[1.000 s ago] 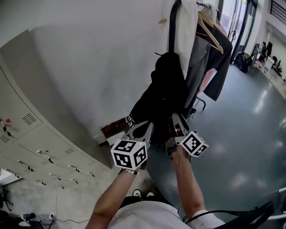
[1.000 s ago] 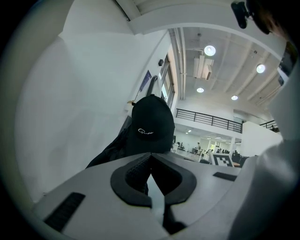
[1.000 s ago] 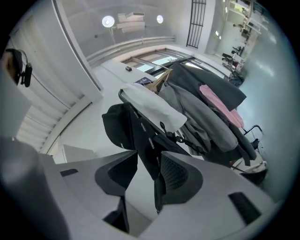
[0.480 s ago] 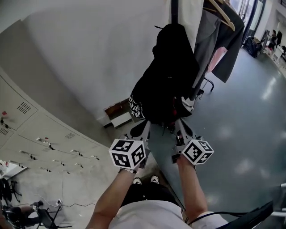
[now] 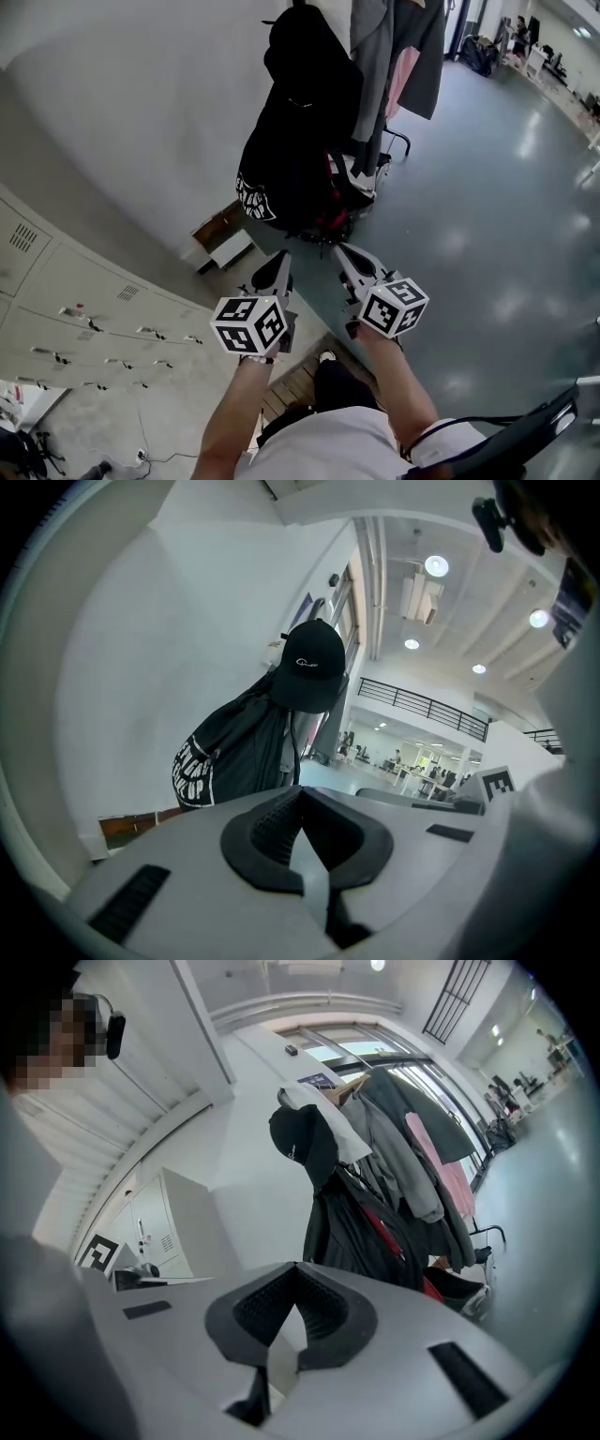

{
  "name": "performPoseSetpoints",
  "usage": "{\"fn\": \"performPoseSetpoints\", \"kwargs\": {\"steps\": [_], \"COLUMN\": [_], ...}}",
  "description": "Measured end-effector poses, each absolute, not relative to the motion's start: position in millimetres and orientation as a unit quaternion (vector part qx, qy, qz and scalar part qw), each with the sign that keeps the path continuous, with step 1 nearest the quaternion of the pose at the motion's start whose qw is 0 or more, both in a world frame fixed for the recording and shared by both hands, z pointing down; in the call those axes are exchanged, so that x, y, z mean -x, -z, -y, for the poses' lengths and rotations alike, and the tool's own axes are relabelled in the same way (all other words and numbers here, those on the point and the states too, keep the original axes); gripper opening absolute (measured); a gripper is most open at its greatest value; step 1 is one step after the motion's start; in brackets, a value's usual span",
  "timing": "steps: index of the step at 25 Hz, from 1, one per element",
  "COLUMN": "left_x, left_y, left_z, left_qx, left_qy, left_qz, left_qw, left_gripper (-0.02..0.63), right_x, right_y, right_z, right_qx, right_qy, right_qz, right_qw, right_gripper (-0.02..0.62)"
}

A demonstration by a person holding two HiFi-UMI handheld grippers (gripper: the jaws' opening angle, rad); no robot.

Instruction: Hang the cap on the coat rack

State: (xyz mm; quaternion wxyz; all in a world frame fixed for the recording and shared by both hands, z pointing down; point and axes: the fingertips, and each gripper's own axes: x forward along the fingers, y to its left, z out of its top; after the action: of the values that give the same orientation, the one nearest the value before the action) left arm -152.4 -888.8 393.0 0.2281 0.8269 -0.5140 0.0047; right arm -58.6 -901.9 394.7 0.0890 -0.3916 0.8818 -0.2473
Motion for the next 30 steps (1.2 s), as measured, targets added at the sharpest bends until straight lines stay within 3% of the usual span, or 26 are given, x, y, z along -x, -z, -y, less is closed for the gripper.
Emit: {"fn": "performPoseSetpoints", "kwargs": {"steps": [7,17,30], "left_x": [176,193,173], "left_y": [-435,-423,-414], "left_z": [787,658,600], "left_qx": [-0.844,-0.862,-0.862], "left_qy": [0.0,-0.004,-0.014], "left_qz": [0.487,0.465,0.47], "left_qw": [0.226,0.199,0.188], "left_gripper": [0.003,0.003,0.003], "right_x": [78,76,62], "right_y": [-411,-390,-386], "right_z": [799,651,592], "right_qx": [0.418,0.457,0.463], "right_qy": [0.209,0.191,0.171], "right_qz": [-0.88,-0.862,-0.864], "right_qw": [0.083,0.106,0.096], "right_gripper": [0.003,0.002,0.002]}}
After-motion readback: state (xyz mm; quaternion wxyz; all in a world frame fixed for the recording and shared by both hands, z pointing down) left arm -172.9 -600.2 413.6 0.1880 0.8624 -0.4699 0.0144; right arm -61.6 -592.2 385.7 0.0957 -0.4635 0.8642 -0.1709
